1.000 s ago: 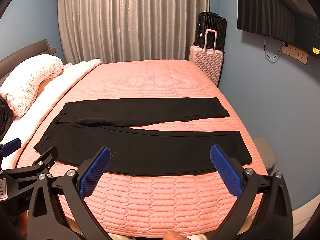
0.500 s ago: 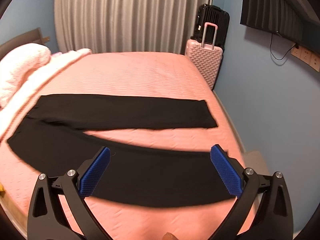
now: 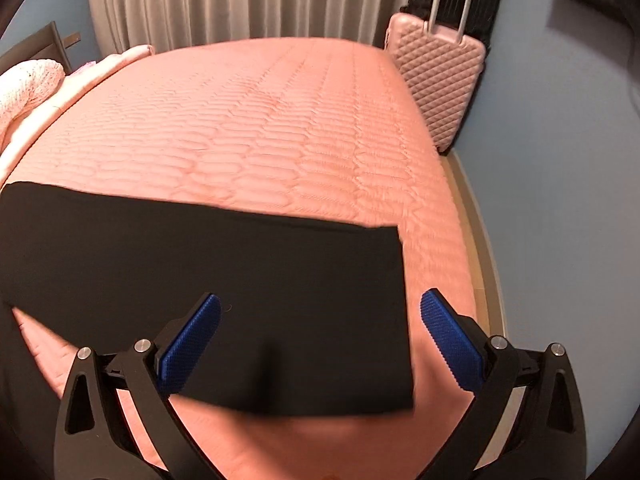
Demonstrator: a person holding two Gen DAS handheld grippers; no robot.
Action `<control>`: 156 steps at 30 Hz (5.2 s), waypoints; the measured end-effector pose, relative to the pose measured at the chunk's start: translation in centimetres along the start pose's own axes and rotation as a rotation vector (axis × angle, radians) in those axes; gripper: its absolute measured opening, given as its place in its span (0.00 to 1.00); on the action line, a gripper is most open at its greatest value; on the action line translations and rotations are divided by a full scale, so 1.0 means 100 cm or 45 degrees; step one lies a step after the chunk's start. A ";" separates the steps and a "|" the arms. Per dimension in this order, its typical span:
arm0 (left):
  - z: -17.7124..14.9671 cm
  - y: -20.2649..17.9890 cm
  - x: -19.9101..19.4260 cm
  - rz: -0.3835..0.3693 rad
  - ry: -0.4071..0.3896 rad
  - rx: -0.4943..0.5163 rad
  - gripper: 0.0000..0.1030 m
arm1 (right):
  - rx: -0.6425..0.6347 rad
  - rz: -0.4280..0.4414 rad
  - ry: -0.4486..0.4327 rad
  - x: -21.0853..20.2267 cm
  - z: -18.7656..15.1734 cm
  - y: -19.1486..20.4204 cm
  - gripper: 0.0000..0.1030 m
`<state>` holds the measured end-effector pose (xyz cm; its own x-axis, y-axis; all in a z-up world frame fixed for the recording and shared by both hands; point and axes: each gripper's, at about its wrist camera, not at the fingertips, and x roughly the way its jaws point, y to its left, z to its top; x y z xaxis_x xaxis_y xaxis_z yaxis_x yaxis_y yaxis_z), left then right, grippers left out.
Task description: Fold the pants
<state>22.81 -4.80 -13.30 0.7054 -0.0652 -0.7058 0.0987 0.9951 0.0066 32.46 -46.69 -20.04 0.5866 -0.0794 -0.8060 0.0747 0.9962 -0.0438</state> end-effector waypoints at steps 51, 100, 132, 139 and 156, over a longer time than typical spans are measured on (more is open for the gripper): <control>0.139 0.356 0.292 0.004 0.370 -0.270 0.72 | 0.033 -0.022 0.123 0.082 0.017 -0.004 0.12; -0.149 0.432 -0.048 0.056 0.392 -0.366 0.05 | 0.167 -0.040 0.084 -0.211 -0.269 -0.062 0.39; -0.156 0.356 -0.039 -0.256 0.198 -0.719 0.39 | -0.427 0.559 0.067 -0.205 -0.245 0.374 0.56; -0.143 0.384 -0.026 -0.210 0.285 -0.685 0.11 | -0.394 0.477 0.066 -0.209 -0.243 0.365 0.56; -0.106 0.412 -0.012 0.007 0.201 -0.550 0.08 | -0.258 0.405 0.035 -0.225 -0.252 0.324 0.56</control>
<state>18.59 37.11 -19.66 0.5864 -0.0814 -0.8059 -0.2301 0.9372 -0.2620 1.37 -11.79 -18.23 0.5326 0.2333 -0.8136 -0.2701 0.9578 0.0979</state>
